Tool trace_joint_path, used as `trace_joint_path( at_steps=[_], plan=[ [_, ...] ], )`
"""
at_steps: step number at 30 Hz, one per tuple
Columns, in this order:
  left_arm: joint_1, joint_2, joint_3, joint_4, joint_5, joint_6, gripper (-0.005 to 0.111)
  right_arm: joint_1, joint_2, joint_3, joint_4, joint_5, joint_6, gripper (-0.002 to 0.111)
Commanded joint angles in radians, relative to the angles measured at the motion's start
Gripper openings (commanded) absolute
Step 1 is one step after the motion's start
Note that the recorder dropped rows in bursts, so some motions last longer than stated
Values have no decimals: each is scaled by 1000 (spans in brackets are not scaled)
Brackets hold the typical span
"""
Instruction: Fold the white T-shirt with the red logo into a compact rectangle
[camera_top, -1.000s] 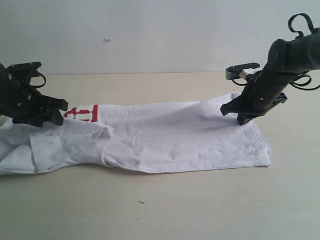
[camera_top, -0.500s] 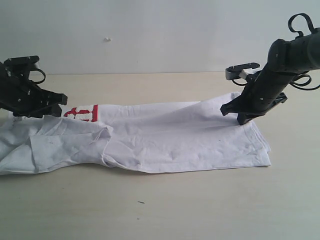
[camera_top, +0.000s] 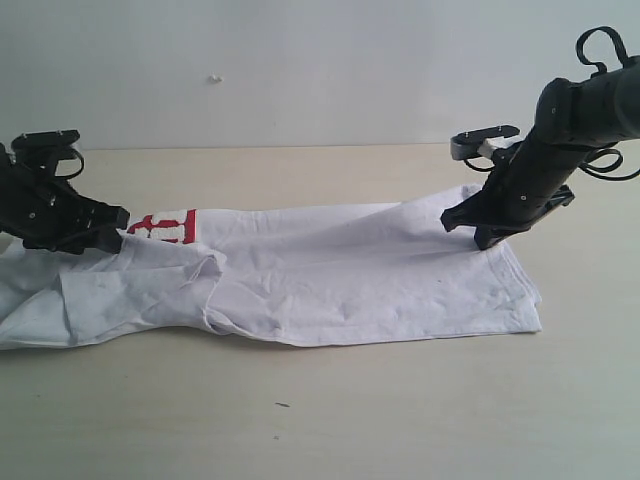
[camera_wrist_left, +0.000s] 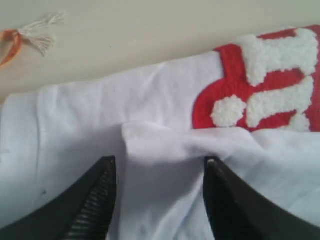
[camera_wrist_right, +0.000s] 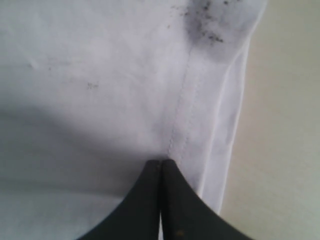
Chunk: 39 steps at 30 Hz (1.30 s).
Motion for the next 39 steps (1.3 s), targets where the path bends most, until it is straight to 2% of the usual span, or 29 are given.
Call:
trace_joint_path(
  at_steps=[1, 12, 19, 27, 31, 36, 39],
  plan=[
    [1, 9, -2, -33, -10, 40, 52, -3, 26, 7, 2, 9, -11, 0],
    [1, 9, -2, -33, -85, 49, 52, -3, 26, 7, 2, 8, -11, 0],
    [1, 9, -2, -110, -6, 144, 52, -3, 26, 7, 2, 10, -11, 0],
    [1, 9, -2, -124, -29, 176, 52, -3, 26, 7, 7, 22, -11, 0],
    [1, 9, -2, -126, 35, 213, 36, -3, 26, 7, 7, 18, -12, 0],
    [1, 9, -2, -126, 57, 226, 1, -3, 26, 7, 7, 20, -12, 0],
    [1, 4, -2, -122, 52, 230, 0, -3, 26, 7, 10, 20, -12, 0]
  ],
)
